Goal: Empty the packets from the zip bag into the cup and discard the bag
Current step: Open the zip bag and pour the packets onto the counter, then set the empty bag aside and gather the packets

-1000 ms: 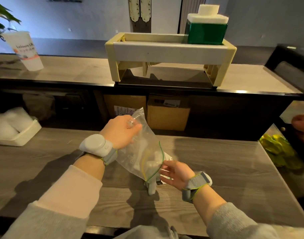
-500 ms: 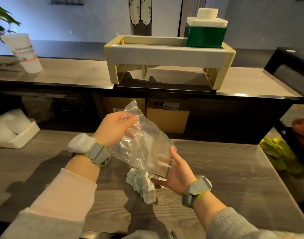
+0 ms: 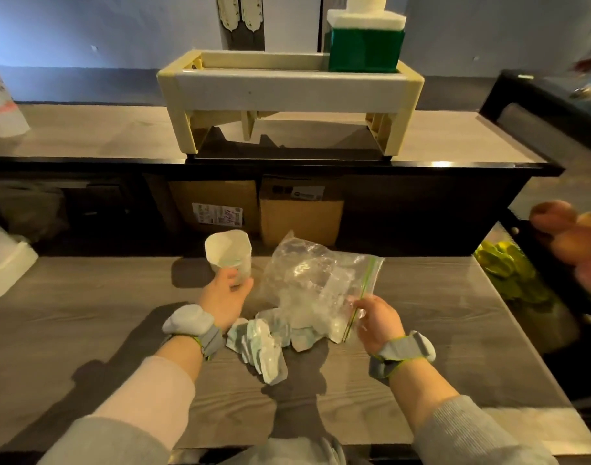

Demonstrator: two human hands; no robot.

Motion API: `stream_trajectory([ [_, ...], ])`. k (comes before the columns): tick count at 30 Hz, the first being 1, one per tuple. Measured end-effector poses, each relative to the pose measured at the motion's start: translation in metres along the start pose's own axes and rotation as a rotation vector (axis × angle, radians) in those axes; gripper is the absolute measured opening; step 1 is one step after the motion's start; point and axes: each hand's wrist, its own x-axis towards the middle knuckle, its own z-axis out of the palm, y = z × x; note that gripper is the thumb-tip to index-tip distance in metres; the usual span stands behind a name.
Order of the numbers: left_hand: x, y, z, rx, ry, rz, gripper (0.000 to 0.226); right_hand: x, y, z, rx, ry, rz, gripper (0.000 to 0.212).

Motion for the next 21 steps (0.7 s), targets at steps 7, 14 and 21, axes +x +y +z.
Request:
stream_trajectory([
  [7,-0.006,-0.017,0.033,0.234,-0.204,0.062,0.042,0.013,-0.010,-0.042,-0.080,0.195,-0.053,0.017],
  [14,-0.014,-0.025,0.044,0.291,-0.283,0.226,0.028,0.036,-0.023,-0.080,-0.319,0.338,0.054,0.035],
  [21,-0.016,-0.029,0.047,0.260,-0.235,0.338,0.030,0.018,-0.029,-0.061,-0.856,0.621,-0.173,0.054],
])
